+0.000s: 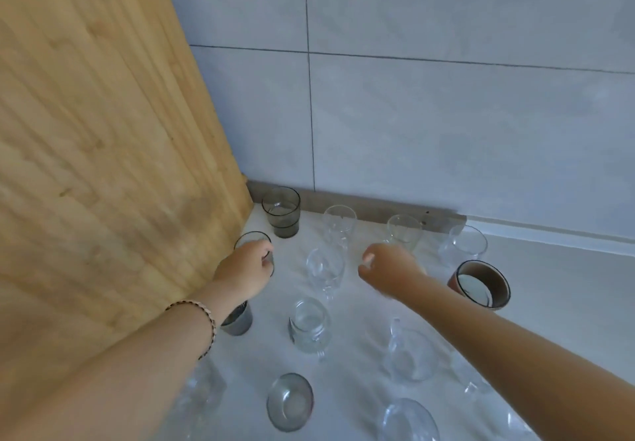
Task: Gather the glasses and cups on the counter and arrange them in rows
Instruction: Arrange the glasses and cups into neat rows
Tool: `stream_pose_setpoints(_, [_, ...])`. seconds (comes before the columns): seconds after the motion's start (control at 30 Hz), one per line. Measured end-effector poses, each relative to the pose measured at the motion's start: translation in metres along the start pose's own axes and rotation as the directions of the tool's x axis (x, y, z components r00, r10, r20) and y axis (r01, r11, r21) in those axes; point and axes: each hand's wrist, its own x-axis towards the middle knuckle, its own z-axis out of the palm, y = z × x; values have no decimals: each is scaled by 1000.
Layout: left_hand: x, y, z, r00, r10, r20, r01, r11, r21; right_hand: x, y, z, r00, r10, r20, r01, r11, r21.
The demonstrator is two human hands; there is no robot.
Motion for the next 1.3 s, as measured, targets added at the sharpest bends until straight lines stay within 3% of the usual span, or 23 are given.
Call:
stream_pose_setpoints(0.17, [73,-13,-24,987,150,-51,-141,979,147,56,-36,5,989,143,-48,-134,979,152])
stream_pose_setpoints(0.37, [140,-12,-19,994,89,55,-94,992,83,115,-53,17,954,300,-18,-288,928,238])
stream_pose_setpoints(0.57, [184,-14,0,986,-40,164,48,998,-44,160,-42,29,984,168,66,-179,950,256])
stream_pose_setpoints(0.9, [212,-28,10,992,85,95,-66,980,-189,186,-54,54,958,236,-165,-154,904,398])
stream_pose_setpoints(1.3, [213,-29,4,980,117,158,-95,985,-141,184,-49,59,966,235,-107,-196,937,291])
